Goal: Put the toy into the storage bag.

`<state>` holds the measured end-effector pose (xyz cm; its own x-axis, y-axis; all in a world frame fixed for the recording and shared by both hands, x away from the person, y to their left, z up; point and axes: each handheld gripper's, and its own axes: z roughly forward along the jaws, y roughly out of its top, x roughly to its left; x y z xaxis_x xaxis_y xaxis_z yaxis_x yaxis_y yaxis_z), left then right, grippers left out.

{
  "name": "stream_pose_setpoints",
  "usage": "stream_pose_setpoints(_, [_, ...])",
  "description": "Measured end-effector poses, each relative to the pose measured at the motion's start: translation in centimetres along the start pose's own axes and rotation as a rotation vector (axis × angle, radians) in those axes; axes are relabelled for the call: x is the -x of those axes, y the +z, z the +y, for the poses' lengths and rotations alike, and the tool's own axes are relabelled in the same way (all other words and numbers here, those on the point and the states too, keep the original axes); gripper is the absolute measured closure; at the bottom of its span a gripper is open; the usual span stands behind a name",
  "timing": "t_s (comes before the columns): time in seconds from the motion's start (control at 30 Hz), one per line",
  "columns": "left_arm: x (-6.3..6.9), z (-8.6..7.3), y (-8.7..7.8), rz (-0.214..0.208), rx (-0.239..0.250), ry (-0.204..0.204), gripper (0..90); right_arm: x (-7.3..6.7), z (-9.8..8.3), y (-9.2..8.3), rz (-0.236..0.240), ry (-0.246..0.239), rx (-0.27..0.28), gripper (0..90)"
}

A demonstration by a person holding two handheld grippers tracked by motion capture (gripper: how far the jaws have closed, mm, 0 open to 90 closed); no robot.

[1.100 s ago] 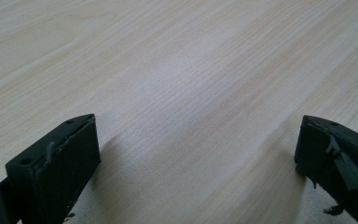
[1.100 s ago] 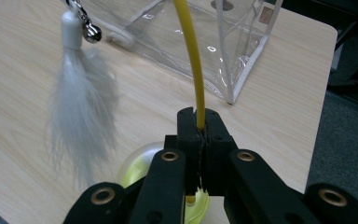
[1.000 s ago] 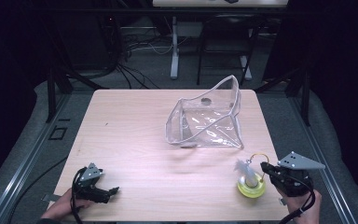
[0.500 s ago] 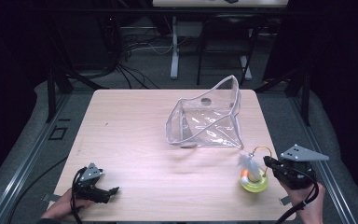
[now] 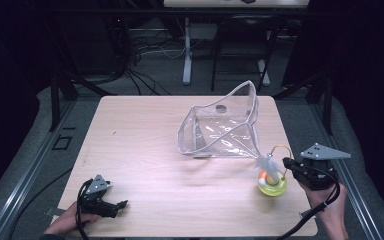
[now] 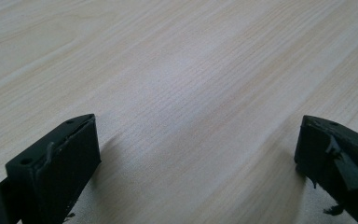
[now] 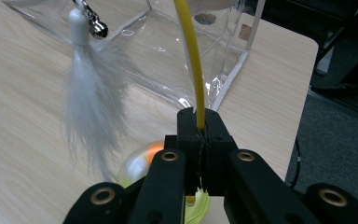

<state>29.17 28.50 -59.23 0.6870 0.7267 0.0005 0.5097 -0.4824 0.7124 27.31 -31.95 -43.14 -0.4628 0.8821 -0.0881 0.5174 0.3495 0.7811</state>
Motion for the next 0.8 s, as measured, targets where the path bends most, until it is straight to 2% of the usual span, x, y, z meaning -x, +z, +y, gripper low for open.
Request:
stream_pose_setpoints(0.1, [0.0,0.0,0.0,-0.001,0.001,-0.004,0.0,0.4,0.3,0.1,0.012,0.001,-0.025,88.0])
stream_pose_setpoints(0.4, [0.0,0.0,0.0,0.0,0.0,0.001,0.0,1.3,0.7,1.2,-0.01,0.022,0.02,88.0])
stream_pose_setpoints(0.43, [0.0,0.0,0.0,0.0,0.0,-0.002,0.0,1.5,1.0,1.1,-0.01,0.013,-0.027,88.0])
stream_pose_setpoints(0.8, [0.0,0.0,0.0,0.0,-0.001,0.001,0.0,2.5,2.6,1.5,-0.011,0.001,-0.056,88.0])
